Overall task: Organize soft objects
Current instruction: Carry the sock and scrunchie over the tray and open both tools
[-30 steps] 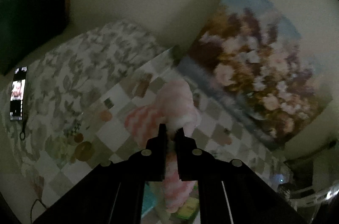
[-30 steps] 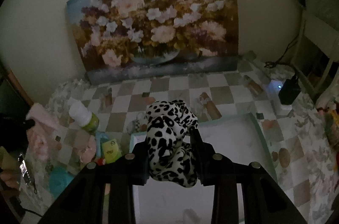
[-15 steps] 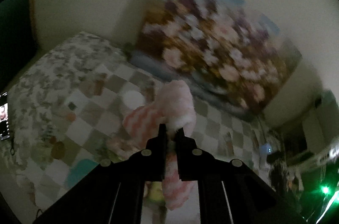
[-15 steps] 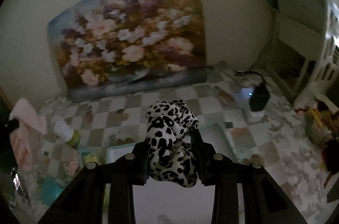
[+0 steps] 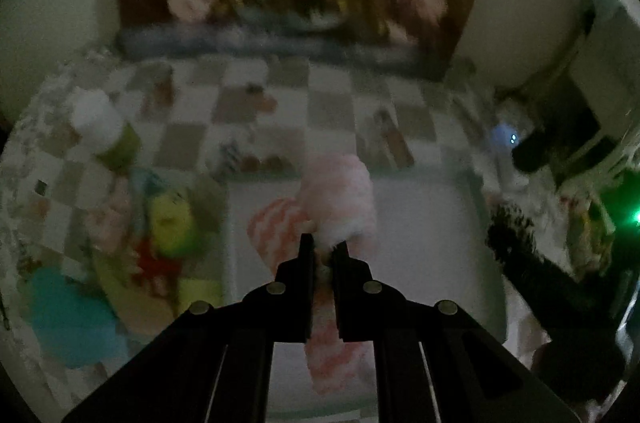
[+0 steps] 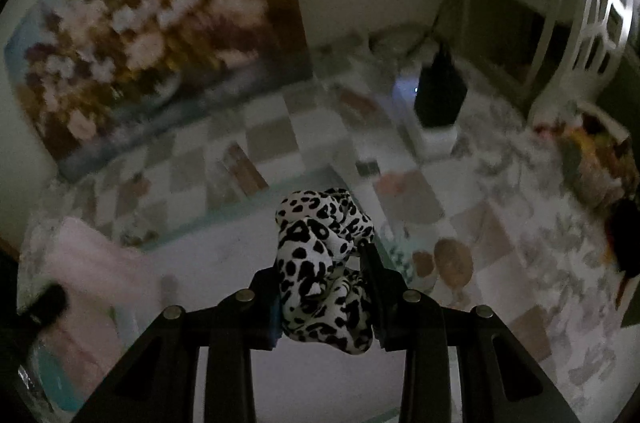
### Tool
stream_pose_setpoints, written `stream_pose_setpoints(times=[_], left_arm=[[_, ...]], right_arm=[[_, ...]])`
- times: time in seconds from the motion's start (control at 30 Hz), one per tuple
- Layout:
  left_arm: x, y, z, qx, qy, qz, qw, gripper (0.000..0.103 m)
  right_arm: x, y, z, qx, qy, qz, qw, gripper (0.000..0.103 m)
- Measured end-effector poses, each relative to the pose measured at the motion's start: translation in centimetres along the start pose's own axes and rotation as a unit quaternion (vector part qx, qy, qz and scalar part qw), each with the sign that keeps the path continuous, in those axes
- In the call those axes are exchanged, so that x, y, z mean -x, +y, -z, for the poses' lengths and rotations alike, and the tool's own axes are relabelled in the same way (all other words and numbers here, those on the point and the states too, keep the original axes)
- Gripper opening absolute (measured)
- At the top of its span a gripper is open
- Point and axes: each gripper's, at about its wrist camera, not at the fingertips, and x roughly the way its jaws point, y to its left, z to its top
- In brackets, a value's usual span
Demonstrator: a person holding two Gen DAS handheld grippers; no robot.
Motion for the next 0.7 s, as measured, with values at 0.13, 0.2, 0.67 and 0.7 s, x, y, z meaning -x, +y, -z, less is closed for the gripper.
stream_pose_setpoints(times=[0.13, 0.2, 0.67, 0.7], left_arm=[[-2.4, -0.7, 0.7, -0.002, 0.021, 0.0, 0.9998, 0.008], [-3.0, -0.9, 0.7, -0.002, 0.024, 0.001, 0.9997, 0.008], [-8.1, -2.8, 2.5, -0.044, 0.091, -0.041, 0.994, 0.021], [-8.1, -2.8, 2.5, -0.044, 0.092, -0.043, 0.9939, 0.032]], right_arm=[[-2.0, -0.3, 0.4, -0.002, 0.023, 0.008, 1.0, 0.036], [-3.1, -0.6, 0.6, -0.006, 0.039, 0.006, 0.999, 0.036], [-6.9, -0.8, 2.5, -0.01, 0.108, 0.003, 0.994, 0.054], [-7.0, -0.6, 2.5, -0.007, 0.111, 0.005, 0.994, 0.057]])
